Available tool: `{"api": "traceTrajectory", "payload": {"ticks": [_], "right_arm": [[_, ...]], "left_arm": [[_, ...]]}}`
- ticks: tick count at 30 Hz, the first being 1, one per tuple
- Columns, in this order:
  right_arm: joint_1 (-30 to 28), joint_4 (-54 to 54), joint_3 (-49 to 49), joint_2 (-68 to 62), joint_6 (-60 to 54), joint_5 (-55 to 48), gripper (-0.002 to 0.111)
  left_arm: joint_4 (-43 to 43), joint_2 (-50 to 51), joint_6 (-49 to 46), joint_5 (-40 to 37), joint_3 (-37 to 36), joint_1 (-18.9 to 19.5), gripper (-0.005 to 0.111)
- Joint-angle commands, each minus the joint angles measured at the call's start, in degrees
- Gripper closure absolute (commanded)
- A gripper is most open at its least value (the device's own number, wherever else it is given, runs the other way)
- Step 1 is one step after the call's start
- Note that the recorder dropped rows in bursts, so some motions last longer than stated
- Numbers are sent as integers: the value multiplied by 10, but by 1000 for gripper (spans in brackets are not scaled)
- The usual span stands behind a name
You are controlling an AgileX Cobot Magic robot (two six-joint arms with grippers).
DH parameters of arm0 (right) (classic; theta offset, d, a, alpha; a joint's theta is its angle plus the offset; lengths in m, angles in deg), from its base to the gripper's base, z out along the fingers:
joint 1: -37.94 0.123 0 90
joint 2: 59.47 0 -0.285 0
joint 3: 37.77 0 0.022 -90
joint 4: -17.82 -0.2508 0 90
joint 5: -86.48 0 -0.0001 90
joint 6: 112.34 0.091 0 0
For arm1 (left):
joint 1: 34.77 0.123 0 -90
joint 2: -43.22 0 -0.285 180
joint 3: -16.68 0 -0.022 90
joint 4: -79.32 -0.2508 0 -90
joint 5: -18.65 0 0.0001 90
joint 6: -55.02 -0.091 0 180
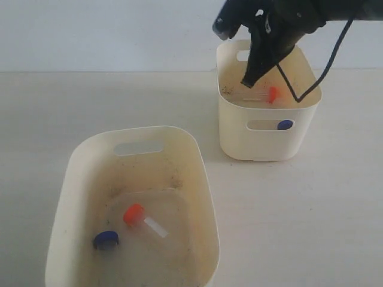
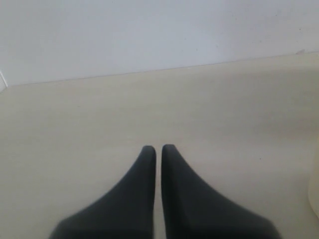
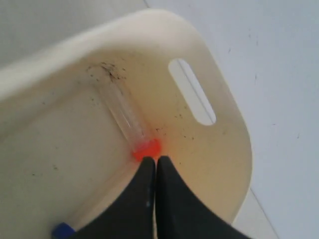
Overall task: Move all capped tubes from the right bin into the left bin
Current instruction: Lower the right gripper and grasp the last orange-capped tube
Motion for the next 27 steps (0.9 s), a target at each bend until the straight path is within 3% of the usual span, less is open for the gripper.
{"api": "traceTrajectory", "payload": {"ticks": [1,6,10,17,25,27], "right_arm": [[-43,-50,3,-21,-127,31,108],[-66,-256,5,-34,-433,17,108],[-80,-377,7,-49,-606,20,108],[-82,-383,7,-89,-636,83,106],[-82,-376,7,-127,-635,159,69],[-82,-371,7,-133,-635,169,65]], "left_arm": [[6,0,7,8,2,1,102],[6,0,7,8,2,1,102],[6,0,7,8,2,1,102],[6,0,7,8,2,1,102],[6,0,7,8,2,1,102],[6,0,7,8,2,1,102]]}}
